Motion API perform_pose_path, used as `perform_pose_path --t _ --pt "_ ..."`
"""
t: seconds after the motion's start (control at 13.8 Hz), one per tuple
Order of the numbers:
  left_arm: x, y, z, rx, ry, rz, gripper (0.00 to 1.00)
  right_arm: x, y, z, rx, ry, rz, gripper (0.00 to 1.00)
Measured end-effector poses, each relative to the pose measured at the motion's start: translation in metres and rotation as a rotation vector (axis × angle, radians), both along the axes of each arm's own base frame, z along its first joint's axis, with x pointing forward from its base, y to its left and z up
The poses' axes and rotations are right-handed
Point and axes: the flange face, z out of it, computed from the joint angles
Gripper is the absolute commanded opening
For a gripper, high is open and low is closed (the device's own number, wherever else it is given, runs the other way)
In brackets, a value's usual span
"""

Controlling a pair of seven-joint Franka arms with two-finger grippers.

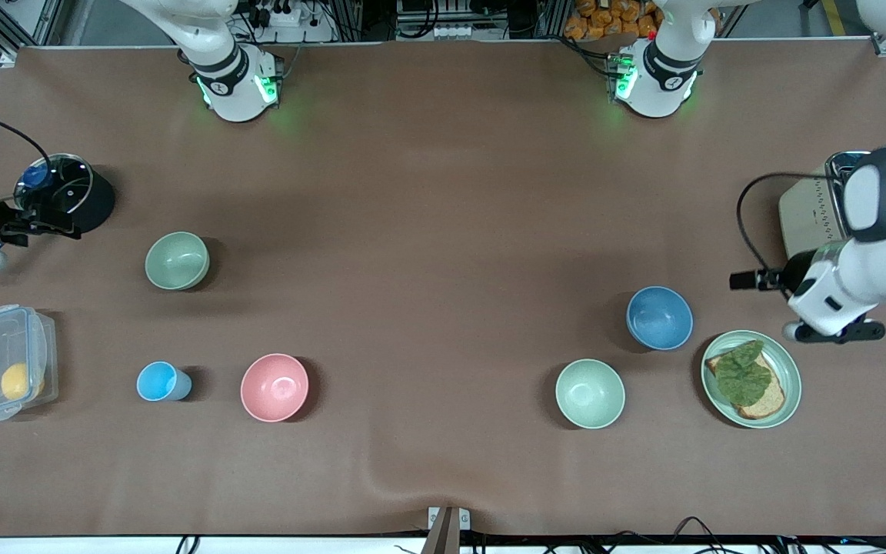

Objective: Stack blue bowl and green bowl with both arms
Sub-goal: 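Reach the right gripper to the green bowl while the left gripper reaches the blue bowl, then grasp the green bowl with the right gripper while the left gripper grasps the blue bowl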

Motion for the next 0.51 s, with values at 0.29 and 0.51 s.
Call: perform_pose_path --t 0.29,0.51 --pt "0.004 -0.003 -0.088 -0.011 -0.022 0.003 1.00 -0.012 -0.001 -0.052 0.023 -0.038 -0.039 0.96" --pt "0.008 -0.016 -0.135 -0.016 -0.025 0.024 1.00 -0.019 0.001 -0.087 0.035 -0.059 -0.066 0.91"
